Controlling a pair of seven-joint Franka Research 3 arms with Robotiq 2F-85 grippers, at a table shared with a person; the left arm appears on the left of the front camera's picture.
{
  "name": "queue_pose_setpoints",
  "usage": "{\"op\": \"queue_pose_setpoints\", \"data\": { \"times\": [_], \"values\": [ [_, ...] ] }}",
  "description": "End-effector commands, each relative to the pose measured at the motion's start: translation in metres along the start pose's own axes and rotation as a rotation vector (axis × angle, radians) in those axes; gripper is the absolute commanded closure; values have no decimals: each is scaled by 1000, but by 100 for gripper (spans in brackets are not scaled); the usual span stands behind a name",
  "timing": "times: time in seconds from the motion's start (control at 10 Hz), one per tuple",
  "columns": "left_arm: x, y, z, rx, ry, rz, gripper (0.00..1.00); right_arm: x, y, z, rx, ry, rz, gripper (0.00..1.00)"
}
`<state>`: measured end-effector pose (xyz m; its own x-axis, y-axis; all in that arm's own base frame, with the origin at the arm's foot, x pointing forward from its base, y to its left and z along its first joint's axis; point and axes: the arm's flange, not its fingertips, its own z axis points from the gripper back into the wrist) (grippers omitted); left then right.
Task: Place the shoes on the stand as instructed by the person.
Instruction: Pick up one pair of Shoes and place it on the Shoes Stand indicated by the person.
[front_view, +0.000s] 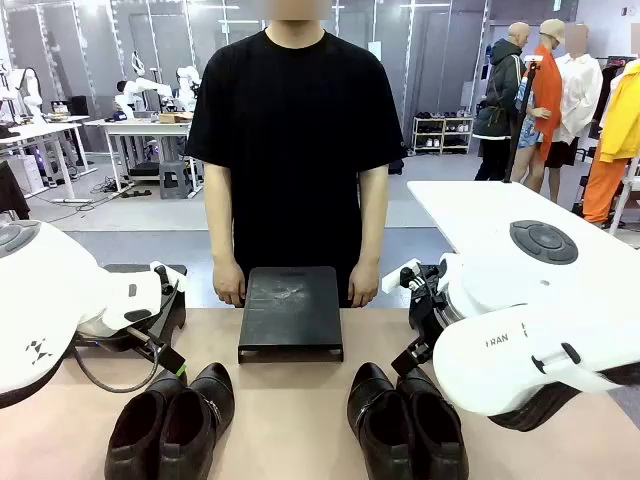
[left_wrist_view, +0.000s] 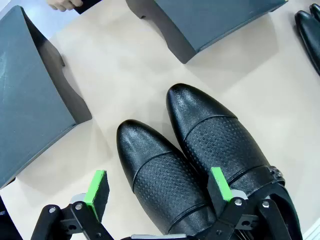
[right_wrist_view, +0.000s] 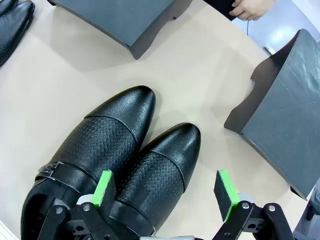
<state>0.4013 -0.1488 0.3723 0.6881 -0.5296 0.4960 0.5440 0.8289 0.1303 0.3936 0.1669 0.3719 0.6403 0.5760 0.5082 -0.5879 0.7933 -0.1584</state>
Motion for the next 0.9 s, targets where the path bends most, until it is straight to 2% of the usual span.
{"op": "queue_pose_setpoints", "data": {
  "times": [0.0, 0.8],
  "values": [
    [0, 0, 0, 0, 0, -1, 0, 0, 0, 0, 0, 0, 0, 0],
    [0, 0, 0, 0, 0, -1, 0, 0, 0, 0, 0, 0, 0, 0]
  ]
}}
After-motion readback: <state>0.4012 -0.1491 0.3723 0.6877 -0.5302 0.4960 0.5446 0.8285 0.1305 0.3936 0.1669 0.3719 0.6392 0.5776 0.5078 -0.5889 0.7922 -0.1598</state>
